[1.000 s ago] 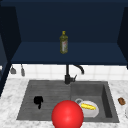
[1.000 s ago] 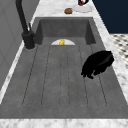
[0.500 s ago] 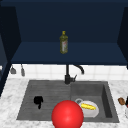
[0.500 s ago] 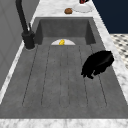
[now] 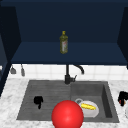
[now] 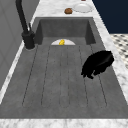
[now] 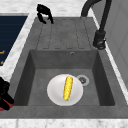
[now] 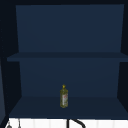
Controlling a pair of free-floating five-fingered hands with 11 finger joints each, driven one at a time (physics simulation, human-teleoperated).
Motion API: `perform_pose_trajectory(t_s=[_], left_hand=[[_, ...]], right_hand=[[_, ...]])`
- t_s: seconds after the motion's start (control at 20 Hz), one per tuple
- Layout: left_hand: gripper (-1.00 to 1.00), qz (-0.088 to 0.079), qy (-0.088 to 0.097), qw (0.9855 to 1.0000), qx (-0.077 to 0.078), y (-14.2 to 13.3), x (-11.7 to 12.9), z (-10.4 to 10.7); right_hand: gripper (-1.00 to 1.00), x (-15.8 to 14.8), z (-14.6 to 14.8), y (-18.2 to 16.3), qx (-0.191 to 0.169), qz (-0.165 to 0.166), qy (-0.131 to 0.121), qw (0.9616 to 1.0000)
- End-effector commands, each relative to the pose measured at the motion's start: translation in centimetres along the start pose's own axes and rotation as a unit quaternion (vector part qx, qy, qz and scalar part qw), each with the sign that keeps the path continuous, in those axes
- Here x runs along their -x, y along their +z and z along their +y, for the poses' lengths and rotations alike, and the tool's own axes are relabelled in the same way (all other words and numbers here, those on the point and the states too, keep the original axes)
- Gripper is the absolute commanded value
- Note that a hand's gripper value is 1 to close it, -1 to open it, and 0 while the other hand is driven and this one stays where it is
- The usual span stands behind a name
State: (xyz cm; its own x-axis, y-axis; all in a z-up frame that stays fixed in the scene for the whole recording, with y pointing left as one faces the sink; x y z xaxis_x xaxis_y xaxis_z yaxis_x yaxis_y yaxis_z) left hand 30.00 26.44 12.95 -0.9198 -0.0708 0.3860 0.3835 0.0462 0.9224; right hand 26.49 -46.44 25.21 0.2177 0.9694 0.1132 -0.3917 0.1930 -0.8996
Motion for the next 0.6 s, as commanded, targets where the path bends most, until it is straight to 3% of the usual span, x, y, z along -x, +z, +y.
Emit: perform_pose_trajectory(t_s=[0.0,0.55], left_hand=[[0.0,0.0,0.0,1.0,0.0,0.0,0.0,0.0],[0.0,0.0,0.0,1.0,0.0,0.0,0.0,0.0]], right_hand=[[1.0,-2.8,-1.2,1.5,0.012,-0.001,-0.001,0.9999],[1.0,-10.3,-3.9,7.7,0.006,0.0,-0.001,1.0]])
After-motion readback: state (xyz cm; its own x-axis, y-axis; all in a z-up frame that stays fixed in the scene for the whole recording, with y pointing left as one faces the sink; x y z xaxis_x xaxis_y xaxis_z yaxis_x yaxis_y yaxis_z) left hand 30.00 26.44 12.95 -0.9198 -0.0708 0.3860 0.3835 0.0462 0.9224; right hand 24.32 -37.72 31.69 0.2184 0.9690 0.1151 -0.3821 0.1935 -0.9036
